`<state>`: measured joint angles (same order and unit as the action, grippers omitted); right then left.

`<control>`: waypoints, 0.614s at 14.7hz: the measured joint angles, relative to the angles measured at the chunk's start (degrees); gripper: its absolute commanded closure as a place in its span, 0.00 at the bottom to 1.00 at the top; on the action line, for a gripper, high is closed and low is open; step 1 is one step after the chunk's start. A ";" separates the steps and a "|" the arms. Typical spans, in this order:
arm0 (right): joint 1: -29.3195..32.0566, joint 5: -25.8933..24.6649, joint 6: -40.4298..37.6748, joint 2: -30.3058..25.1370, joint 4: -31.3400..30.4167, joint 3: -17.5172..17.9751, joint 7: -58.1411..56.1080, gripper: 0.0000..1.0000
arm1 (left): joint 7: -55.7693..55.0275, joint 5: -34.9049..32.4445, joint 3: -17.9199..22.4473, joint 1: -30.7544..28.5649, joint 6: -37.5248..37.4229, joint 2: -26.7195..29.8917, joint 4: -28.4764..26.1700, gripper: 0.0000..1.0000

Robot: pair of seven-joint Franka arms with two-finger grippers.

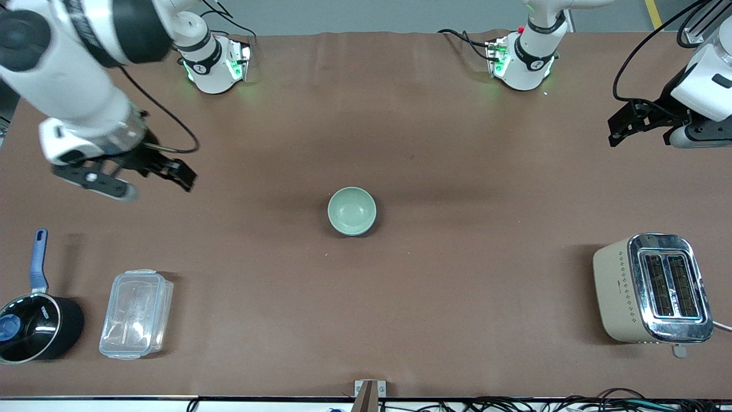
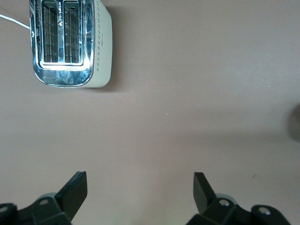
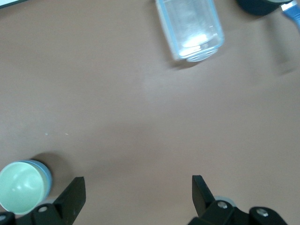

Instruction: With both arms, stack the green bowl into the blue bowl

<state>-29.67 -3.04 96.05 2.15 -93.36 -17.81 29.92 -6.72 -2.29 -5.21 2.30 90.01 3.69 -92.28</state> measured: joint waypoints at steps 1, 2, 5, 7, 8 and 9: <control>2.57 -0.05 -2.44 -0.72 1.58 -0.01 -3.88 0.00 | 0.00 0.00 0.00 0.00 0.00 0.00 0.00 0.00; 5.47 -0.05 -4.91 -1.13 3.62 0.04 -7.92 0.00 | 0.00 0.00 0.00 -0.01 0.00 0.00 0.00 0.00; 12.62 -0.01 -9.90 -1.50 9.23 0.09 -18.06 0.00 | 0.00 0.00 0.01 -0.02 0.00 0.00 0.00 0.00; 16.00 0.10 -10.52 -1.52 10.62 0.29 -22.30 0.00 | 0.00 0.00 0.01 -0.02 0.00 0.00 0.00 0.00; 17.82 0.33 -10.52 -1.51 10.72 0.79 -24.17 0.00 | 0.00 0.00 0.01 -0.01 0.00 -0.01 0.00 0.00; 20.51 0.58 -10.54 -1.48 10.72 2.44 -25.69 0.00 | 0.00 0.00 0.01 -0.01 0.00 -0.01 0.01 0.00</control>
<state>-9.16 -2.46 85.52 0.67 -82.65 -15.36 4.23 -6.72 -2.29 -5.20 2.29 90.01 3.68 -92.27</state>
